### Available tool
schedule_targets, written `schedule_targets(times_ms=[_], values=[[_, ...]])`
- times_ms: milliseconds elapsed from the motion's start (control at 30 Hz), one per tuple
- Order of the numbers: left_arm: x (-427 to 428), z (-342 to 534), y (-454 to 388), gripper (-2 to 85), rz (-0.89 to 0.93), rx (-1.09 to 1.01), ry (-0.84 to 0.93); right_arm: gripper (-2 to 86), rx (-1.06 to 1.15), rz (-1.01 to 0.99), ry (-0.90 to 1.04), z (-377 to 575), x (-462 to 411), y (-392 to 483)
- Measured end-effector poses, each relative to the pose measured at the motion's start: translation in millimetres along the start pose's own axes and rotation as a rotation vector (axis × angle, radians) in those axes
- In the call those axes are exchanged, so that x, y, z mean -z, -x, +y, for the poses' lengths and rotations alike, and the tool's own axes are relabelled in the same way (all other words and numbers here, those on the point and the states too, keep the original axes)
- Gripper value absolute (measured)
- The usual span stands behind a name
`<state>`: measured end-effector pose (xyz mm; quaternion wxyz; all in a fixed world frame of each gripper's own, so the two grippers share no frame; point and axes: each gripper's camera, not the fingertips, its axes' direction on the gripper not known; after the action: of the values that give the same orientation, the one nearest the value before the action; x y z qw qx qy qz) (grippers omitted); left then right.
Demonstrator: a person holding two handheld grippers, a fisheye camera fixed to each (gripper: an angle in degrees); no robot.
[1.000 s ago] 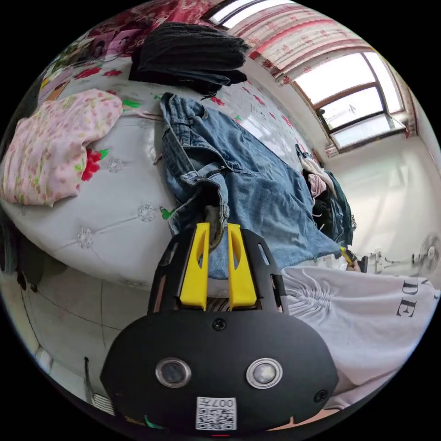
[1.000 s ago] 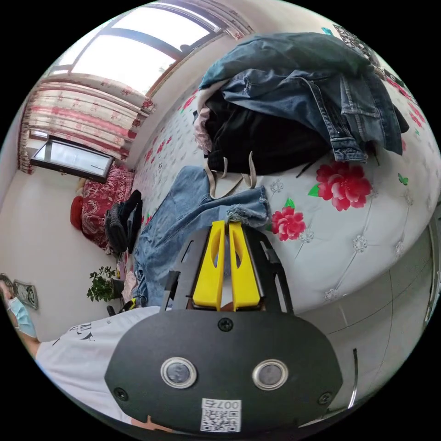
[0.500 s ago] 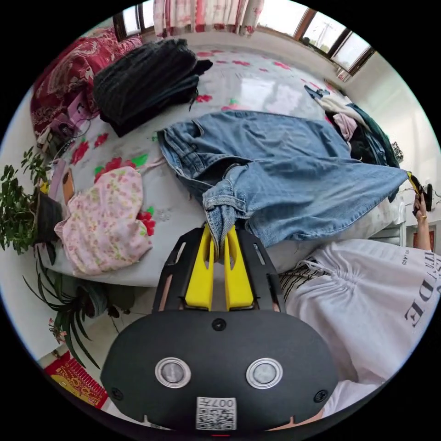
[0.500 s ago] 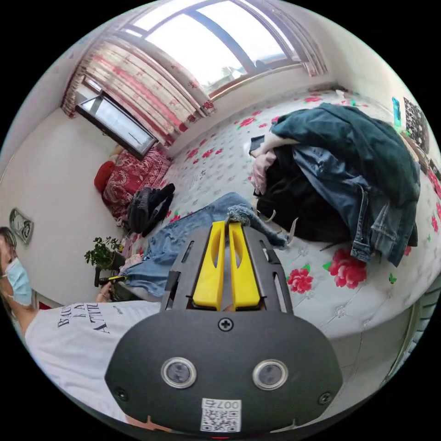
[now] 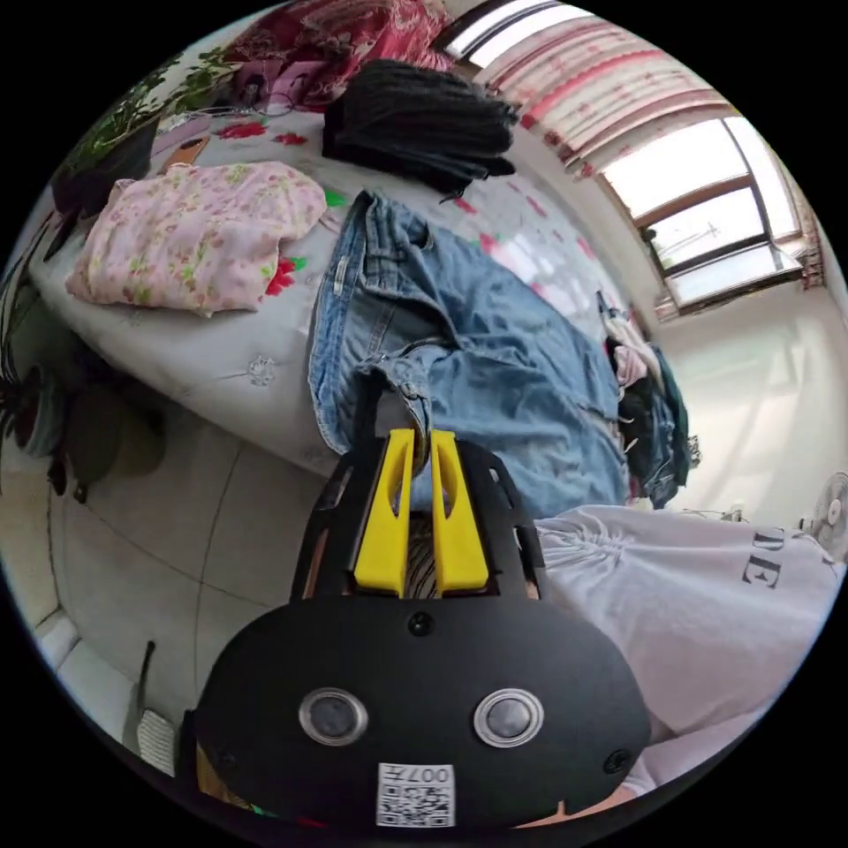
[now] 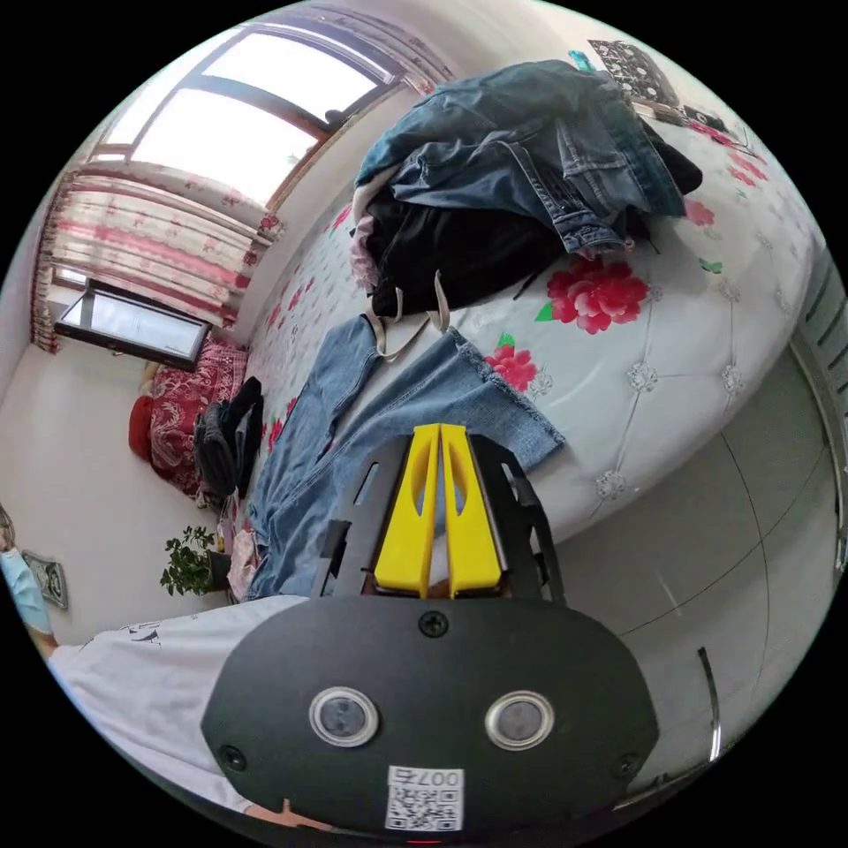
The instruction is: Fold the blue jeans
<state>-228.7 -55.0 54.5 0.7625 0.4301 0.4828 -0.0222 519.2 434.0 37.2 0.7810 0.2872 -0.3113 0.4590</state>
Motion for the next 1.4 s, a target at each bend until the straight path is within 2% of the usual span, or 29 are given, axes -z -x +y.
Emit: schedule_targets(times_ms=[33,67,133,167,200,233,267,333,433,567,800,933,1167,1400], values=[[22,4,-9,-0.3,0.272,-0.118,-0.144,-0.3,0.0,-0.002,-0.013,2,2,1],[32,4,-13,-0.5,0.422,-0.169,-0.226,-0.3,0.008,-0.014,-0.029,5,5,4],[47,-7,-43,-0.8,1.057,-0.374,-0.488,-0.3,0.035,-0.059,-0.025,7,2,11],[46,-13,-57,-0.9,1.211,-0.436,-0.522,-0.3,0.054,-0.097,-0.009,6,-4,17],[44,-28,-92,-0.9,1.502,-0.576,-0.536,-0.3,0.078,-0.141,0.013,4,-12,26],[45,-43,-138,-0.9,1.73,-0.73,-0.461,-0.3,0.094,-0.164,0.026,4,-17,31],[47,-48,-164,-0.9,1.816,-0.814,-0.407,-0.3,0.123,-0.2,0.054,3,-27,41],[72,-46,-254,-1.0,2.034,-1.171,-0.215,-0.3,0.165,-0.241,0.096,2,-41,58],[118,-24,-307,-1.0,2.062,-1.505,-0.173,-0.3,0.246,-0.316,0.17,4,-62,85],[147,1,-316,-1.0,2.03,-1.663,-0.224,-0.4,0.307,-0.373,0.22,16,-78,106],[152,8,-286,-1.0,1.928,-1.561,-0.384,-0.3,0.248,-0.439,0.273,29,-94,89],[158,14,-278,-1.0,1.946,-1.597,-0.392,-0.3,0.233,-0.446,0.291,32,-100,83],[161,20,-263,-1.0,1.868,-1.612,-0.428,-0.3,0.248,-0.452,0.316,28,-113,87],[154,14,-249,-1.0,1.9,-1.58,-0.443,-0.4,0.252,-0.462,0.322,19,-126,87]])
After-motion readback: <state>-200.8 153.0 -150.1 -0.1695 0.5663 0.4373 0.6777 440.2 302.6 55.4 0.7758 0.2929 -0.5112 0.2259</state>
